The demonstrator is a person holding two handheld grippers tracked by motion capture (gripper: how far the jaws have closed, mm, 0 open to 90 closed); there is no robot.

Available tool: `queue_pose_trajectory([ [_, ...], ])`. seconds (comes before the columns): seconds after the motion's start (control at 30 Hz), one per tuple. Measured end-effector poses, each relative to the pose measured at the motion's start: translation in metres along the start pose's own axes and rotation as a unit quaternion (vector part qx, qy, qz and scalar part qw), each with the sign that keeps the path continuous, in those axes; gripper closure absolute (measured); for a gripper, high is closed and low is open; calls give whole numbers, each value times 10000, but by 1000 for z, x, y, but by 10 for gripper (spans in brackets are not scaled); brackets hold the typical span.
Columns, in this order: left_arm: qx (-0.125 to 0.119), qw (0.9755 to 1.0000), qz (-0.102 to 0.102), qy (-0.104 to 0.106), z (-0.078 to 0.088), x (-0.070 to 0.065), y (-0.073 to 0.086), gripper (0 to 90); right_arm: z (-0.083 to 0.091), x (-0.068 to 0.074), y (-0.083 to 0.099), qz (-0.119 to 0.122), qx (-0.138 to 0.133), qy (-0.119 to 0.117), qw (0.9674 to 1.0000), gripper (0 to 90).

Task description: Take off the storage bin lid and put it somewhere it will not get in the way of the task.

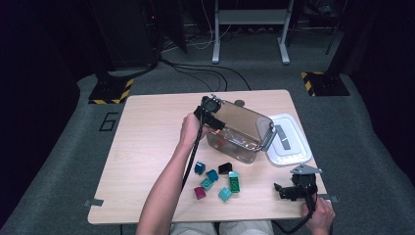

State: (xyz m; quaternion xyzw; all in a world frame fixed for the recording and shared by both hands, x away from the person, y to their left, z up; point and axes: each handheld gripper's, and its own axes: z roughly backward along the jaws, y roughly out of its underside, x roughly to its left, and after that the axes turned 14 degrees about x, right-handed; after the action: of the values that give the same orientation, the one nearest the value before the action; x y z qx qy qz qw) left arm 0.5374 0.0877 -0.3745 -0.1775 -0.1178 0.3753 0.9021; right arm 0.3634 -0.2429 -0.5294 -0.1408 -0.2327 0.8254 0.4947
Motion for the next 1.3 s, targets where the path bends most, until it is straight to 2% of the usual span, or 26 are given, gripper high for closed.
queue_pose_trajectory([
  [0.07, -150, 9999, 28, -38, 8, -1, 4, 249, 0, 0, 0, -1, 1, -1, 10000, 0],
  [0.2, -284, 9996, 7, -64, 20, -2, 14, 176, 0, 0, 0, 0, 1, 0, 10000, 0],
  [0.5, -561, 9984, 87, -40, 40, 2, 48, 142, 0, 0, 0, 2, 3, -2, 10000, 0],
  [0.73, -720, 9971, 215, -101, 42, 4, 80, 136, 0, 0, 0, 1, 5, -4, 10000, 0],
  [0.9, -708, 9970, 299, -116, 42, 8, 100, 133, 0, 0, 0, 2, 2, -10, 10000, 0],
  [0.97, -749, 9964, 392, -114, 40, 10, 109, 126, 0, 0, 0, 2, 4, -11, 10000, 0],
  [1.0, -704, 9968, 368, -120, 40, 11, 112, 125, 0, 0, 0, -1, -2, -2, 10000, 0],
  [1.3, -698, 9959, 569, -66, 26, 13, 146, 122, 0, 0, 0, 1, 2, -2, 10000, 0],
])
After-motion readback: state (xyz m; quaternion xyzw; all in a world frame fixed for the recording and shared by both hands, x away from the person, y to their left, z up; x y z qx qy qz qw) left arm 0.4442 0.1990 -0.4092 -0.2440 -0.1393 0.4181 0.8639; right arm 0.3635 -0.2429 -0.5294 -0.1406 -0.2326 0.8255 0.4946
